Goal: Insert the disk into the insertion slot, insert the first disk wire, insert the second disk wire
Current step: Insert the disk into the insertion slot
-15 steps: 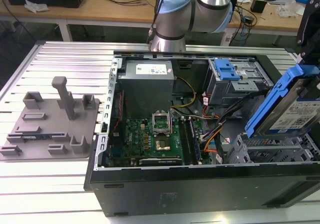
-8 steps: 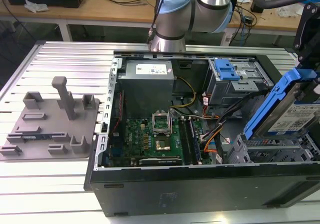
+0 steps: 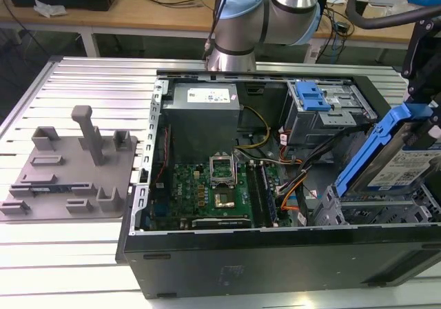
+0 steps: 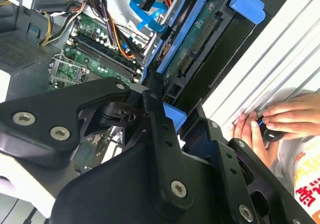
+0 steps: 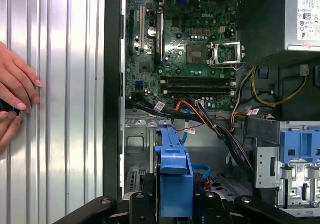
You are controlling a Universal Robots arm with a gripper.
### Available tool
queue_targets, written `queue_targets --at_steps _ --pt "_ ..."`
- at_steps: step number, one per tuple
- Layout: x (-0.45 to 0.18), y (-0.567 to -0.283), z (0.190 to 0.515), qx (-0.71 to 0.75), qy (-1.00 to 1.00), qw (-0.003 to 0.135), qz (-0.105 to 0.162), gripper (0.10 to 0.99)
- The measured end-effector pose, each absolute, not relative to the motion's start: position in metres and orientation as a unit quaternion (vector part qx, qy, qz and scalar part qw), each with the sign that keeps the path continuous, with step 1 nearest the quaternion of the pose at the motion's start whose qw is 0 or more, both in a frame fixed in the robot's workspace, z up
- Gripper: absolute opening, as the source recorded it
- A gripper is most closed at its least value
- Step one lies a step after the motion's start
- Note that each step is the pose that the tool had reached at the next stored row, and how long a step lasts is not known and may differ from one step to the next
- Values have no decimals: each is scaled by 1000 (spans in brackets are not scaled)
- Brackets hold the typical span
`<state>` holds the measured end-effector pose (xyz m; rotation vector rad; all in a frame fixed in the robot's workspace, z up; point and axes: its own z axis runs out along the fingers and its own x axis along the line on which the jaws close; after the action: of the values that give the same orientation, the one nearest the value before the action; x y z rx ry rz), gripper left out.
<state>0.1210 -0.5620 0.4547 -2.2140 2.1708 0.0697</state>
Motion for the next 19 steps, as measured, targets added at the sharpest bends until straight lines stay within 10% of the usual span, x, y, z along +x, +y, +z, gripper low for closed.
queue_targets --at_steps 19 --pt "125 -562 422 -714 700 19 24 369"
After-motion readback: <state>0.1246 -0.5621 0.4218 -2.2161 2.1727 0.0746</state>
